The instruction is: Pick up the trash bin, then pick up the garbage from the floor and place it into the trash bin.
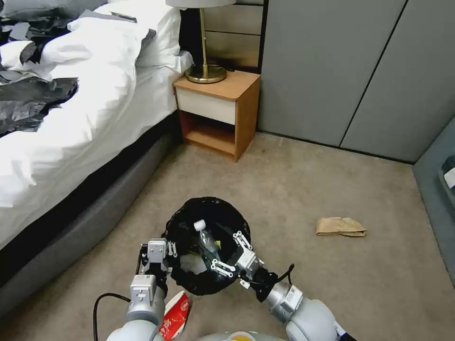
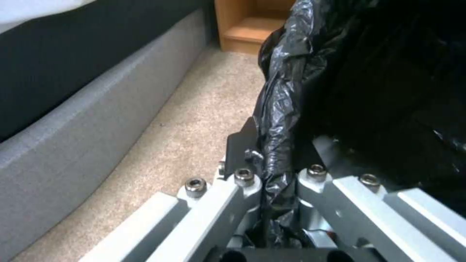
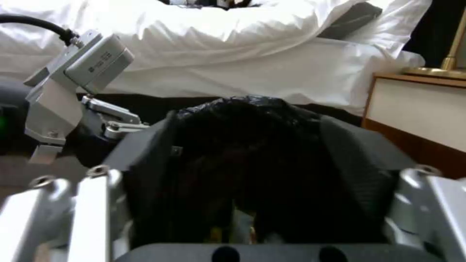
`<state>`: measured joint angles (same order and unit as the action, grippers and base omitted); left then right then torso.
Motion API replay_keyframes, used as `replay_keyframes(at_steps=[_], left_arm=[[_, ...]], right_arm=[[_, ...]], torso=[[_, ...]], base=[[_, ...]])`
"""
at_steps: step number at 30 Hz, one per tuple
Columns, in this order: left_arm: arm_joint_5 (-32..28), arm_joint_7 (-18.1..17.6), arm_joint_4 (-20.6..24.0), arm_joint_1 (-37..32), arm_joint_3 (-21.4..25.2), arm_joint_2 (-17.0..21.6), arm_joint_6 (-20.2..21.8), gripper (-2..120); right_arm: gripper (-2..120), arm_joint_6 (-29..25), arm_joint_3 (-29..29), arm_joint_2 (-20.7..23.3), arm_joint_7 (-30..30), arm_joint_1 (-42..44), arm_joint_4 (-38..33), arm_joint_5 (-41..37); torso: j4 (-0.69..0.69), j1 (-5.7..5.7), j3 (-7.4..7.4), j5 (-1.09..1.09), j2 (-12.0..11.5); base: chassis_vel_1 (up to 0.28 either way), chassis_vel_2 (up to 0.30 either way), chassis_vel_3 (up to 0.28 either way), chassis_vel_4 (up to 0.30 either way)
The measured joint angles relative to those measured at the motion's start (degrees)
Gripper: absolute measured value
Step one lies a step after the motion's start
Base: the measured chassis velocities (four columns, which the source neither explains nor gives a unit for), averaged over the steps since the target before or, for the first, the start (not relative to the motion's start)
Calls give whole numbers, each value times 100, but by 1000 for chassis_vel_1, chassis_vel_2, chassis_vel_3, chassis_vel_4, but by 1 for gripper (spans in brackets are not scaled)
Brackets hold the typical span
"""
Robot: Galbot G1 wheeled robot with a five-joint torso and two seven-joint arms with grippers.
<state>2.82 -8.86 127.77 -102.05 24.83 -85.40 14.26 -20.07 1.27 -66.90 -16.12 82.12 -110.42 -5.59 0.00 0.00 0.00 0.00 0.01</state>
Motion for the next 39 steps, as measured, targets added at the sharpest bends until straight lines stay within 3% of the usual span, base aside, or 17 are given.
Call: replay_keyframes(at_steps=[2, 6, 15, 23, 26, 27, 32, 39], left_arm=[[-4, 0, -6, 9, 2, 1, 5, 1], [-11, 0, -6, 20, 2, 2, 12, 1], [-14, 0, -27, 24, 3, 4, 15, 1], [-9, 1, -41, 21, 3, 6, 18, 1], [-8, 1, -42, 1, 13, 1, 17, 1], [-8, 1, -42, 1, 13, 1, 17, 1], [-78, 1, -47, -2, 94, 22, 4, 1], [-149, 1, -33, -6, 155, 48, -2, 1]], right_arm=[[89, 1, 29, 24, 1, 12, -22, 1], [99, 5, 68, 52, 2, 16, -57, 1], [100, 7, 209, 46, 16, 7, -408, -15], [100, 71, 689, -82, 277, -5, -1467, -173], [100, 293, 940, -274, 1034, 316, -1924, 26], [100, 293, 940, -274, 1034, 316, -1924, 26], [100, 550, 1267, -675, 2300, 896, -2081, 672], [100, 407, 1702, -1031, 2877, 1345, -1791, 1024]], torso=[[0, 0, 0, 0, 0], [0, 0, 0, 0, 0], [0, 0, 0, 0, 0], [1, 0, 0, -1, 0], [0, 0, 0, -1, 0], [0, 0, 0, -1, 0], [-1, 0, -1, 0, 0], [0, 1, 0, 0, 0]], base=[[0, 0, 0, 0], [0, 0, 0, 0], [0, 0, 0, 0], [0, 0, 0, 0], [0, 0, 0, 0], [0, 0, 0, 0], [0, 0, 0, 0], [0, 0, 0, 0]])
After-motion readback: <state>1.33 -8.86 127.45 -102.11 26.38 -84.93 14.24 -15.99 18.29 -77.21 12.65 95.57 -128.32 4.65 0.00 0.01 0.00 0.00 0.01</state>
